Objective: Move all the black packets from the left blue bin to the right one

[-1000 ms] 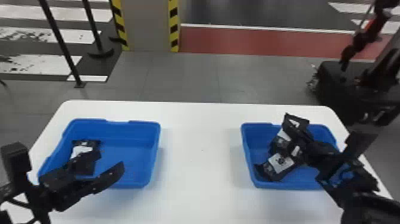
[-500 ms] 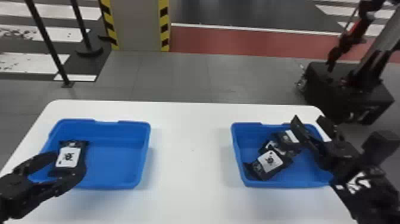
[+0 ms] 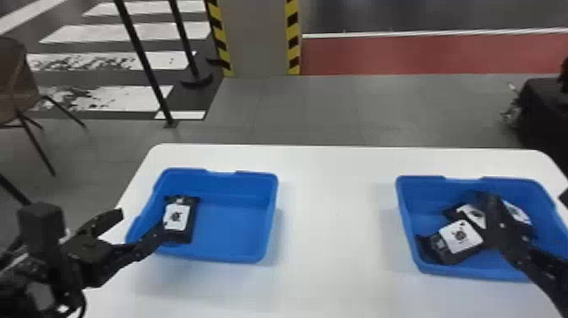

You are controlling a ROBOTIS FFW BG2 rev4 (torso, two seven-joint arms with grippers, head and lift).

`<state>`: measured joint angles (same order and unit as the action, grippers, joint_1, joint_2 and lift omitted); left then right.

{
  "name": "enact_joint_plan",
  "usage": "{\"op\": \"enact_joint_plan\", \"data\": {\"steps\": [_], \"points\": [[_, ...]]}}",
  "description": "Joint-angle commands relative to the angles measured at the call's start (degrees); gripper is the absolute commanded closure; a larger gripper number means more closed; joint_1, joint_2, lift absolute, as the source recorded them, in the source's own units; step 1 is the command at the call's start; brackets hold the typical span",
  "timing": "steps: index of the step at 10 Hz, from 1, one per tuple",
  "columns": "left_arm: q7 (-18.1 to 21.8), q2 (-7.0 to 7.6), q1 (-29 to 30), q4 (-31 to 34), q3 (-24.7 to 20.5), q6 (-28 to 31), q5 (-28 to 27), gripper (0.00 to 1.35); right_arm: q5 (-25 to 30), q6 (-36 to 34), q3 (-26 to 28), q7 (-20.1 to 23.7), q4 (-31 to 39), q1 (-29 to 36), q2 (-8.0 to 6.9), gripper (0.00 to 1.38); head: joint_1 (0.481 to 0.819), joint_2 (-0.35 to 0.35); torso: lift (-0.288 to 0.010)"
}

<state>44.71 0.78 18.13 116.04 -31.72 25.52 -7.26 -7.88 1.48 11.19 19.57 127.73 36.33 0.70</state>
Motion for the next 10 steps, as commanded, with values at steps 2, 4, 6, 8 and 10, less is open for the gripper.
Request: {"op": "enact_joint_plan", "data": {"steps": [2, 4, 6, 8, 10], "points": [[-1.20, 0.89, -3.51, -1.22, 1.05, 7.67, -6.98, 0.17, -4.25, 0.49, -4.78, 0.46, 0.87, 4.59, 0.18, 0.18, 0.695, 0.239, -0.110], [-1.38, 3.35, -9.97, -9.24, 5.00, 11.74, -8.65, 0.18, -5.39, 0.35, -4.78, 1.70, -0.40, 3.75, 0.18, 0.18, 0.695, 0.278, -0.110], [-1.47, 4.76, -16.02, -16.41, 7.90, 13.57, -10.06, 0.18, -6.00, 0.35, -5.30, 2.31, -1.81, 2.62, 0.18, 0.18, 0.695, 0.263, -0.110], [-1.64, 4.67, -18.55, -18.94, 8.78, 17.79, -11.90, 0.18, -7.32, 0.35, -5.83, 2.57, -3.07, 2.34, 0.18, 0.18, 0.695, 0.242, -0.110], [-2.70, 4.67, -19.54, -19.22, 10.19, 21.59, -12.60, 0.19, -8.38, 0.35, -5.83, 2.93, -3.92, 2.06, 0.26, 0.18, 0.695, 0.243, -0.110]]}}
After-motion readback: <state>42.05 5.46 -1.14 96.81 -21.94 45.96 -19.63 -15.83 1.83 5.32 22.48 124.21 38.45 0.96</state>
